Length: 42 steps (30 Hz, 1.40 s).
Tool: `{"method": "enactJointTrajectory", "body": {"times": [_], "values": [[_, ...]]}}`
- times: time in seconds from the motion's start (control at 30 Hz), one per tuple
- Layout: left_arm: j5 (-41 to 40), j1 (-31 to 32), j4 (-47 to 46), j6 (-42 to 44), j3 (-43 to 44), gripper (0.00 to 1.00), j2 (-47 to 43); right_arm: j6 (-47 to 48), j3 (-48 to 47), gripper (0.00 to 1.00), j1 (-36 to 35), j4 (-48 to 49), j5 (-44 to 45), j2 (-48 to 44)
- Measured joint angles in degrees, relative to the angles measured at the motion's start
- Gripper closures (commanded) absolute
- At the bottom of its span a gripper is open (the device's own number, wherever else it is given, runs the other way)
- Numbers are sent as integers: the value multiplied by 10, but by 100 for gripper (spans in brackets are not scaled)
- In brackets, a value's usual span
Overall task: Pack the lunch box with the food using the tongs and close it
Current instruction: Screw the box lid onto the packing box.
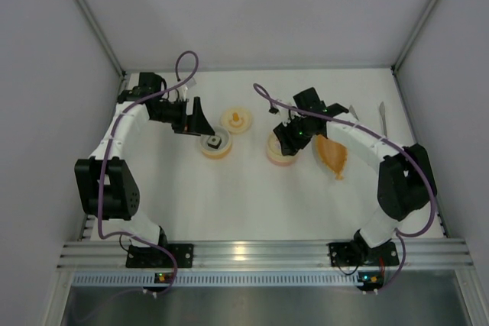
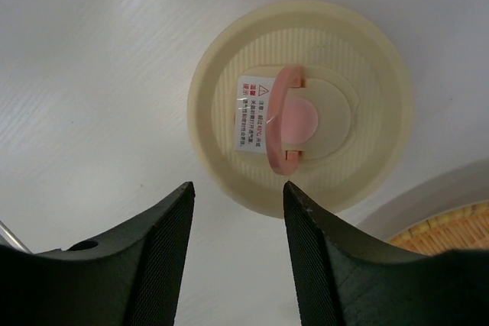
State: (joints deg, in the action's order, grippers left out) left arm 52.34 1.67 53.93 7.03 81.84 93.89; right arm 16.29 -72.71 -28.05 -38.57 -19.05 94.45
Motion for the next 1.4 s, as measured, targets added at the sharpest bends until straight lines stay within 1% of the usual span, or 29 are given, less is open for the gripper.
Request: {"method": "enactJointTrajectory", "body": {"times": [0.27,0.47,0.57,0.6,0.7,0.9,1.1,1.4], "values": [[-2,0,-2,0,0,2,0,-9,27,50,0,41,49,0],[-4,0,-3,0,0,2,0,-22,29,46,0,72,59,3],[-4,0,-3,2,-2,2,0,-26,29,38,-1,78,60,9],[-4,0,-3,2,-3,2,0,-27,30,34,-2,78,60,11],[-6,0,-3,2,-6,2,0,-29,34,30,-8,83,66,16],[-8,0,-3,4,-7,2,0,-31,38,28,-29,100,97,25],[-8,0,-4,6,-9,2,0,-40,41,29,-36,107,115,28],[-8,-6,-6,7,-16,2,0,-60,49,30,-37,140,123,33]]}}
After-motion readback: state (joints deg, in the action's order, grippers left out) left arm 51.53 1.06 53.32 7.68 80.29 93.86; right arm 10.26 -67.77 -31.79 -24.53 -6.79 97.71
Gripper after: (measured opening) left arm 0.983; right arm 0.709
